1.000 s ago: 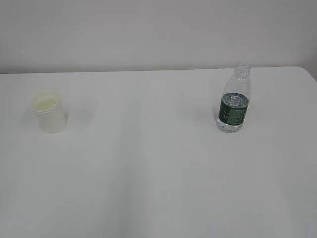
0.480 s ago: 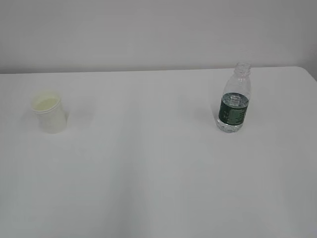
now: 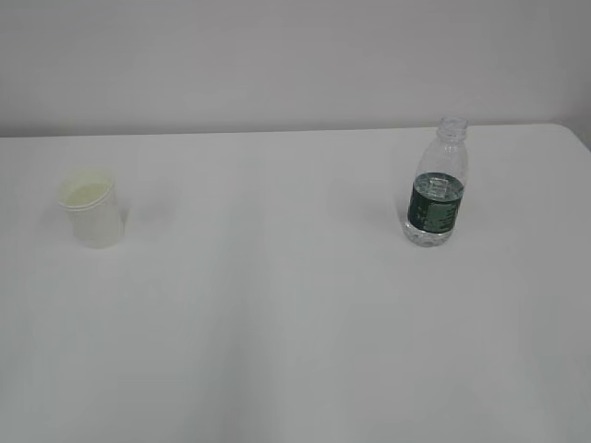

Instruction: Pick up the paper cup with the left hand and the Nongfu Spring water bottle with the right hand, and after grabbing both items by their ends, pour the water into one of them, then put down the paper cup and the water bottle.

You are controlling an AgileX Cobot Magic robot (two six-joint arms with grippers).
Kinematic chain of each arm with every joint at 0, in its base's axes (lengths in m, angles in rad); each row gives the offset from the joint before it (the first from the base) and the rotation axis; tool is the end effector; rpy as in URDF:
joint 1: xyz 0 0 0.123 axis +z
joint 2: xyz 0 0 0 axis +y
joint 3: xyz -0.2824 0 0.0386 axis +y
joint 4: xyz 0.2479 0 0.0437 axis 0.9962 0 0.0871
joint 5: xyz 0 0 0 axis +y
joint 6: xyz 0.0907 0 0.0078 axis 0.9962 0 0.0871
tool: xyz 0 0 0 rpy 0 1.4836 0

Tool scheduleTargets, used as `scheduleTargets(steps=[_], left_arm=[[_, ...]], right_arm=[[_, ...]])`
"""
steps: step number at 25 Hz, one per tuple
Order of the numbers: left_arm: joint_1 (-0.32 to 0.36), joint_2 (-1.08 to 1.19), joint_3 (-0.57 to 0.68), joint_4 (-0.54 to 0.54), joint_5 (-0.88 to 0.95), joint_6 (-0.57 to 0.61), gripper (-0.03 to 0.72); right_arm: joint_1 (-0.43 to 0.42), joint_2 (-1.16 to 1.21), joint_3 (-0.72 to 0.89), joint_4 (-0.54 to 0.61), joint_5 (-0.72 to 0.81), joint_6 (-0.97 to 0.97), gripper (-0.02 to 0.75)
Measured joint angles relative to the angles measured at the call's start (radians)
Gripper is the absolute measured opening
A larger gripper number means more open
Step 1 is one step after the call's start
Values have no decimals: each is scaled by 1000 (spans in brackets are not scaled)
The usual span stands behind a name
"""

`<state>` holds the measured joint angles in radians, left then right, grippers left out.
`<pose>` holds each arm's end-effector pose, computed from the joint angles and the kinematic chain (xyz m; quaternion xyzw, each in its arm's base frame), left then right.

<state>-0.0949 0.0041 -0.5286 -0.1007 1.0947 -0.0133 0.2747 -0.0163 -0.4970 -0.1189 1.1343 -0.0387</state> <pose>-0.0100 -0.0072 0.2827 0.0383 0.8538 -0.0781 0.5133 -0.0075 -0.0123 0.2708 -0.1305 0.8572 -0.0006 0.4982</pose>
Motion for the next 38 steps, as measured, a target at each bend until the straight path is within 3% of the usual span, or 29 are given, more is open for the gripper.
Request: scheduleTargets(steps=[13,22,38], left_arm=[[5,0,0,-2,0,0,575],[114,0,0,-2,0,0,553],[115,0,0,-2,0,0,536]], right_arm=[[0,0,0,0,0,0,587],[-67,0,0,0,0,-1,587],[-89,0,2,0,0,-1,587]])
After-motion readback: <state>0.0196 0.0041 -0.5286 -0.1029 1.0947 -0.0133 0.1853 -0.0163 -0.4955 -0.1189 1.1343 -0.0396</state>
